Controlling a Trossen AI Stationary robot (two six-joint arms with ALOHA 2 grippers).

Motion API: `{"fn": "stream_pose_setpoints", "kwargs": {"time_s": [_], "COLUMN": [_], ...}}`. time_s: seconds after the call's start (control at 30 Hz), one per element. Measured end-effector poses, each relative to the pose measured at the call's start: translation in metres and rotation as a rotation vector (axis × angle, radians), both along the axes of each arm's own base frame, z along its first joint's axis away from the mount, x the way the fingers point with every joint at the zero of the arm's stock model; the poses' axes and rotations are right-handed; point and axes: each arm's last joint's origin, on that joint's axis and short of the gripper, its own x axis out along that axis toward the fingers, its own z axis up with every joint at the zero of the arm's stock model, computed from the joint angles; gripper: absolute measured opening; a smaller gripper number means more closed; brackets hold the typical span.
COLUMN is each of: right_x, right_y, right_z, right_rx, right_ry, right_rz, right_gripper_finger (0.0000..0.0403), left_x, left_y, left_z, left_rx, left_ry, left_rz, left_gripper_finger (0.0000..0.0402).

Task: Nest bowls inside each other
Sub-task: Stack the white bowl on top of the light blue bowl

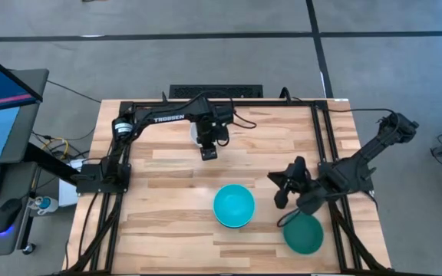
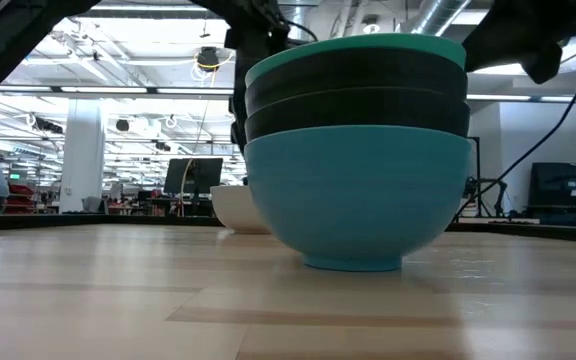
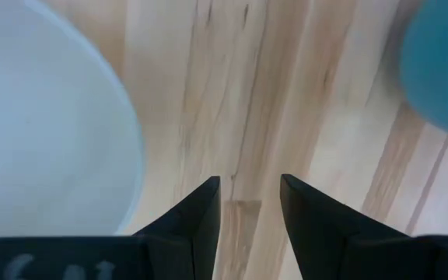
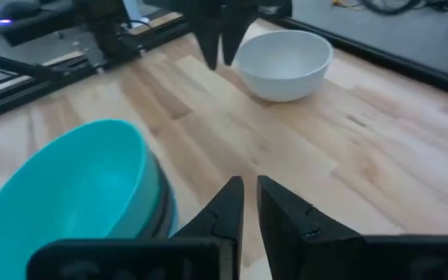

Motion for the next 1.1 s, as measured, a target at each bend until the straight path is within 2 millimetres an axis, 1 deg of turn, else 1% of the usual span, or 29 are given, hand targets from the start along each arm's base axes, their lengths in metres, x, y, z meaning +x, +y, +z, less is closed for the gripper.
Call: {"fn": "stream_pose_setpoints", "kwargs": {"time_s": [0.17,0.27,0.37,0.67,0.87,1.0,1.1], "right_x": [0.003,0.004,0.004,0.005,0.006,0.007,0.007], "right_y": [-0.006,-0.007,-0.006,-0.005,-0.005,-0.004,-0.004], "right_z": [0.000,0.000,0.000,0.002,0.003,0.003,0.003], "right_rx": [-0.027,-0.025,-0.023,-0.006,0.004,0.010,0.013], "right_ry": [0.016,0.017,0.016,-0.007,-0.021,-0.029,-0.032], "right_rz": [-0.013,-0.016,-0.015,-0.015,-0.015,-0.015,-0.015], "right_gripper_finger": [0.0061,0.0061,0.0061,0.0061,0.0061,0.0061,0.0061], "left_x": [0.002,0.004,0.007,0.009,0.013,0.011,0.005], "left_y": [0.000,0.002,0.006,0.024,0.027,0.026,0.027], "left_z": [-0.010,-0.010,-0.010,-0.009,-0.011,-0.027,-0.041], "left_rx": [0.005,0.017,0.065,0.119,0.141,0.135,0.128], "left_ry": [-0.016,-0.045,-0.076,-0.147,-0.179,-0.160,-0.119], "left_rz": [-0.005,-0.011,-0.017,0.017,0.022,0.021,0.036], "left_gripper_finger": [0.0126,0.0126,0.0126,0.0125,0.0125,0.0125,0.0125]}}
